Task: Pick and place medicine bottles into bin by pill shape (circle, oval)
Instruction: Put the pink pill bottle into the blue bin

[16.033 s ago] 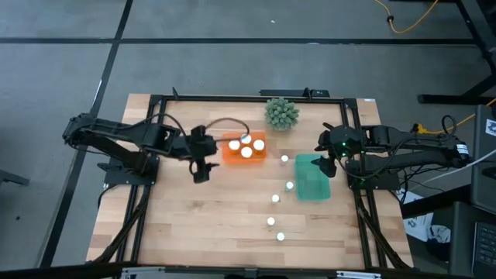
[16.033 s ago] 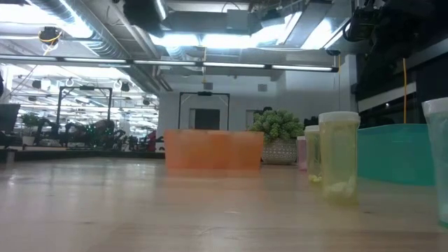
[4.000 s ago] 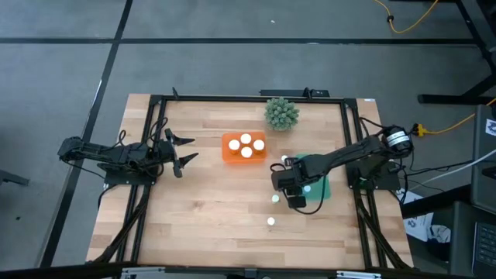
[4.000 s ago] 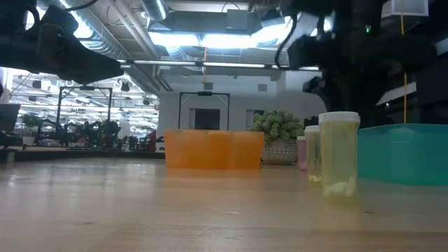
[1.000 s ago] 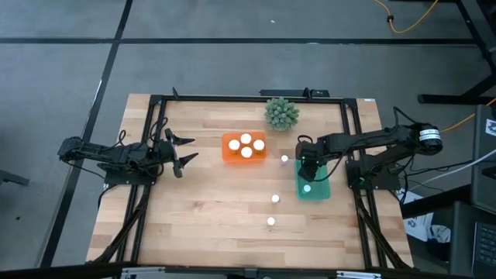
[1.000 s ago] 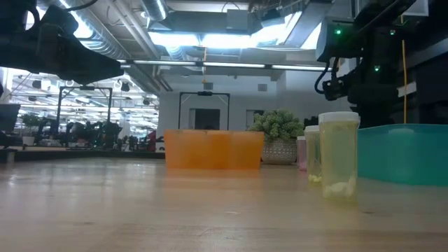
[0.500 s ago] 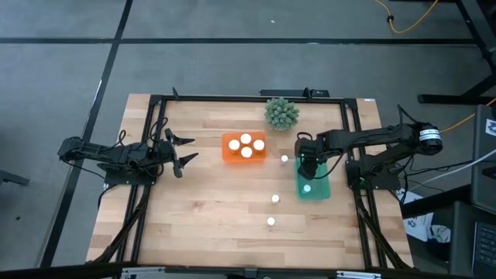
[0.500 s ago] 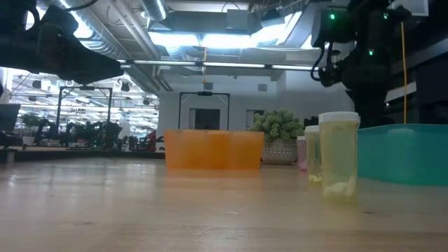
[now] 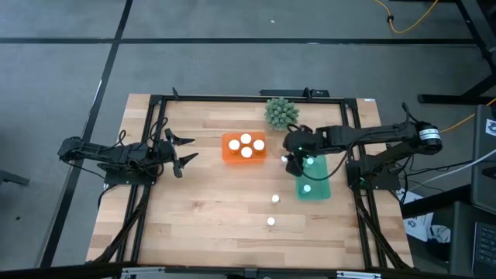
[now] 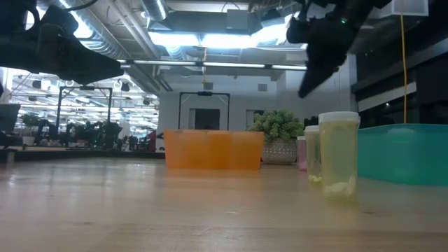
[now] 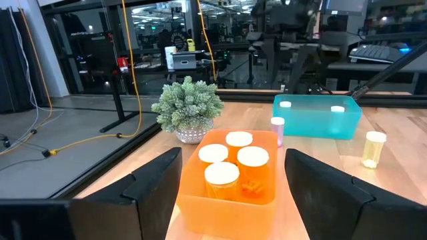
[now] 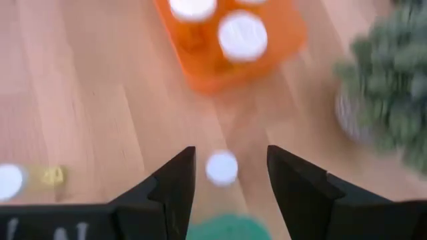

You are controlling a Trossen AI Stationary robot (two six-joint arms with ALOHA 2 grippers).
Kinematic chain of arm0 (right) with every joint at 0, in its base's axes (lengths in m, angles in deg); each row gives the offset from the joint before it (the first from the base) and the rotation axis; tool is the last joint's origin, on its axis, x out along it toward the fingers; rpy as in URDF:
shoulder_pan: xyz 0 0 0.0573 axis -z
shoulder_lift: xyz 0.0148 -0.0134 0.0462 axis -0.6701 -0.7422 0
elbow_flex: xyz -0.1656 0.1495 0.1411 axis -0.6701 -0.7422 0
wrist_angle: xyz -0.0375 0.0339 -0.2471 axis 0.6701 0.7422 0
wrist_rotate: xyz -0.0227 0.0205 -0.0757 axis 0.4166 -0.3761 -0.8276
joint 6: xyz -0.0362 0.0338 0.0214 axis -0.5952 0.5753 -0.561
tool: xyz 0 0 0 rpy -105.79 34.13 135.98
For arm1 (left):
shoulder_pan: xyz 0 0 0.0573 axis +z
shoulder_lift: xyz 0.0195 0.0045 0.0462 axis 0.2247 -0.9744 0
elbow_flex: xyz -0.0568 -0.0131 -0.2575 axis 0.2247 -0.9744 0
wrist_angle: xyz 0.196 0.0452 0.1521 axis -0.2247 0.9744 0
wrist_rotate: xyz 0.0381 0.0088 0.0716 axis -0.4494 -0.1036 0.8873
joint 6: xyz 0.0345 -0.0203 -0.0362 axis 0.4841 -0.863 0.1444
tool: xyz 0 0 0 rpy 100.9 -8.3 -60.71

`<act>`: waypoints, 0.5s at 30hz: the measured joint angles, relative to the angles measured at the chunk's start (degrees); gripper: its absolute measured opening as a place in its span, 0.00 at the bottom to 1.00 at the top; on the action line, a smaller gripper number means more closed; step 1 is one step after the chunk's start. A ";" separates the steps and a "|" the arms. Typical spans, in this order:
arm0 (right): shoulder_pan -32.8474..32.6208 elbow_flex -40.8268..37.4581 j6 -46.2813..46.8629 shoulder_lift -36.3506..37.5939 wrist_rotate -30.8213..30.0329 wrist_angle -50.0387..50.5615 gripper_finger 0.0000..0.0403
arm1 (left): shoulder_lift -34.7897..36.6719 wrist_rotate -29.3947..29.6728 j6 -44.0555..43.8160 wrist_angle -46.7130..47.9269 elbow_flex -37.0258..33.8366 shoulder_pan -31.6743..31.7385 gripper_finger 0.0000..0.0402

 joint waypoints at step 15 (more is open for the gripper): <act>-0.14 -0.09 -7.46 -0.05 -0.17 -5.58 0.46 | -0.01 0.00 0.00 0.00 -0.01 0.00 0.64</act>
